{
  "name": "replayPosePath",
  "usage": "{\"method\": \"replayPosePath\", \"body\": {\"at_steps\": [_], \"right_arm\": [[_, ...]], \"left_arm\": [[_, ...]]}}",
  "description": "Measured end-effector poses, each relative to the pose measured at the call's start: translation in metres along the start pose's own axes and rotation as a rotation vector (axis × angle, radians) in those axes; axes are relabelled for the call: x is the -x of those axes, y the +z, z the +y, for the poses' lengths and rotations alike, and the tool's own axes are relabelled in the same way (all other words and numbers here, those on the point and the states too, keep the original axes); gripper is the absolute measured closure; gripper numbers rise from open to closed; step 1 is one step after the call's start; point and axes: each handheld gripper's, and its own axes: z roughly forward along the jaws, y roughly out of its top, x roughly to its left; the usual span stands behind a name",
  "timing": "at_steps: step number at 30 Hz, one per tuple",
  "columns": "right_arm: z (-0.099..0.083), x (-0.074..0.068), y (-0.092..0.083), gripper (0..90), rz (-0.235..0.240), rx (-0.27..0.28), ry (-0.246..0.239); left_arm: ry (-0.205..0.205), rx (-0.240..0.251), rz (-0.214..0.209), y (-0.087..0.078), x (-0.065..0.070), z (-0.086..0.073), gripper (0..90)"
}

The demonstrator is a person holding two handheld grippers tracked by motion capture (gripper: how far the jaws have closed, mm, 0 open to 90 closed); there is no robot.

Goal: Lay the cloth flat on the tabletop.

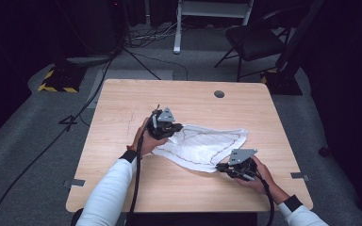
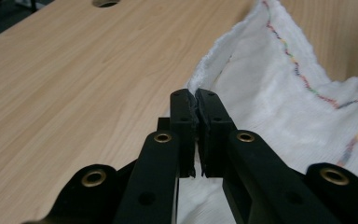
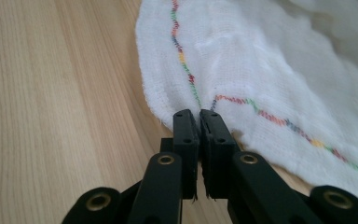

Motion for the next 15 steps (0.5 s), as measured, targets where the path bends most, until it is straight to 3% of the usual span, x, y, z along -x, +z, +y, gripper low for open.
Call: {"method": "replayPosePath", "body": {"at_steps": [9,15], "right_arm": [[-0.022,0.011,-0.023,86.1,-0.019,0.002,0.037],[-0.036,0.019,-0.036,83.0,-0.034,0.007,0.081]], "left_arm": [[-0.034,-0.002,0.065,-0.019,-0.017,-0.012,86.2],[-0.050,-0.029,0.076,-0.020,-0.025,-0.020,86.2]]}}
